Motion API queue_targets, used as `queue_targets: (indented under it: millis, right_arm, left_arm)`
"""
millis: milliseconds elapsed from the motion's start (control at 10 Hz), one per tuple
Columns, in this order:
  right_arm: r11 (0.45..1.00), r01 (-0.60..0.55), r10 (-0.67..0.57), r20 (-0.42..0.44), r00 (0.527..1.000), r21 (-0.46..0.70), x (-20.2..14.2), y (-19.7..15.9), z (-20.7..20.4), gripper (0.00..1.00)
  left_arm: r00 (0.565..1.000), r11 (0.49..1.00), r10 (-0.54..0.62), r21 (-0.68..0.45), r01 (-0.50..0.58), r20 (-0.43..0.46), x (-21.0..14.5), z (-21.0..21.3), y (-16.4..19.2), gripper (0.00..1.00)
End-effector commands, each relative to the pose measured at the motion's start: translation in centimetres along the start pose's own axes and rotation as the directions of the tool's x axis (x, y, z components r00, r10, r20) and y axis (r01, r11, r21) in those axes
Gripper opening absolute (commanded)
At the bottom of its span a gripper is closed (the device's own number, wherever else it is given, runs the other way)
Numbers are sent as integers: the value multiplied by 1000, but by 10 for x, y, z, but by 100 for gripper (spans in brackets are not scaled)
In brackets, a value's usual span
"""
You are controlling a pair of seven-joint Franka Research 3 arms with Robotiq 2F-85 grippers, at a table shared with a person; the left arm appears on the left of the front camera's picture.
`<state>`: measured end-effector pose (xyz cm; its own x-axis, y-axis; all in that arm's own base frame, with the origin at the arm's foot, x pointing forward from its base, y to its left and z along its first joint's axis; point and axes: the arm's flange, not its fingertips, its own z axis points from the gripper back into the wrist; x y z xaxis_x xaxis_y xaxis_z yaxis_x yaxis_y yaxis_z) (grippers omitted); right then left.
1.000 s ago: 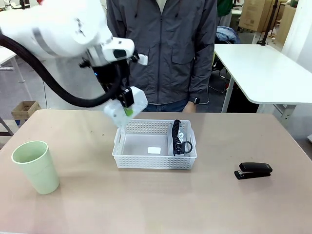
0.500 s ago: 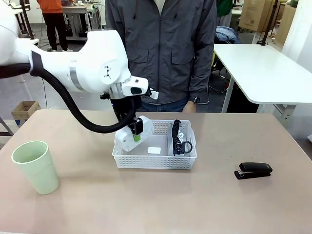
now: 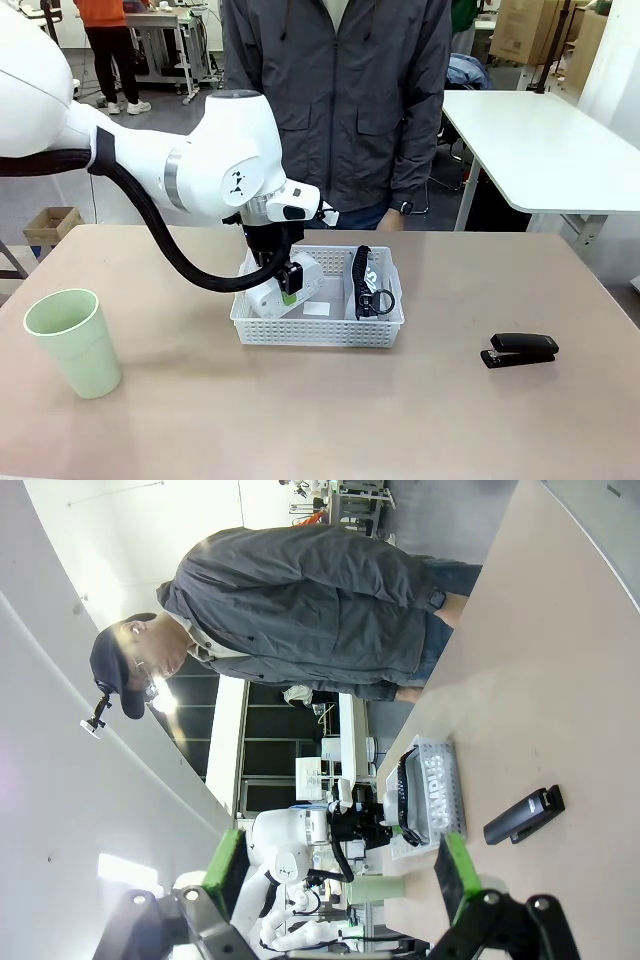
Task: Efficiently arrange items inside the basket to fit them all.
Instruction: Pick up the Digital clock and place it inside the Organizing basket.
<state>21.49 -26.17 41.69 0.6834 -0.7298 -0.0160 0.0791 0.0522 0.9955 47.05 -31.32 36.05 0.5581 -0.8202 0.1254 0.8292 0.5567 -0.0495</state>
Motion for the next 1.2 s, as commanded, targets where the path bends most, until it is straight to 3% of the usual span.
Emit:
queue_targets:
  millis: [0, 300, 400, 500, 1000, 1100]
  right_arm:
    - [999, -27, 27, 11, 1000, 18, 1, 2, -2, 100]
    - [999, -27, 27, 11, 1000, 18, 1, 2, -2, 100]
    - [999, -27, 27, 11, 1000, 18, 1, 2, -2, 100]
    - [999, -27, 27, 11, 1000, 18, 1, 2, -2, 100]
    - [999, -27, 27, 11, 1000, 18, 1, 2, -2, 100]
    - [999, -27, 27, 11, 1000, 18, 1, 2, -2, 100]
  left_arm:
    - [1000, 1000, -6, 23, 6, -7, 2, -5, -1, 50]
    - [1000, 999, -26, 32, 26, -12, 3, -7, -2, 50]
    - [999, 999, -33, 23, 34, -12, 3, -6, -3, 80]
    - [999, 999, -44, 27, 44, -14, 3, -6, -4, 100]
    - [998, 999, -49, 22, 49, 25, 0, 4, -3, 100]
    - [996, 998, -54, 36, 52, 74, -3, 22, -3, 100]
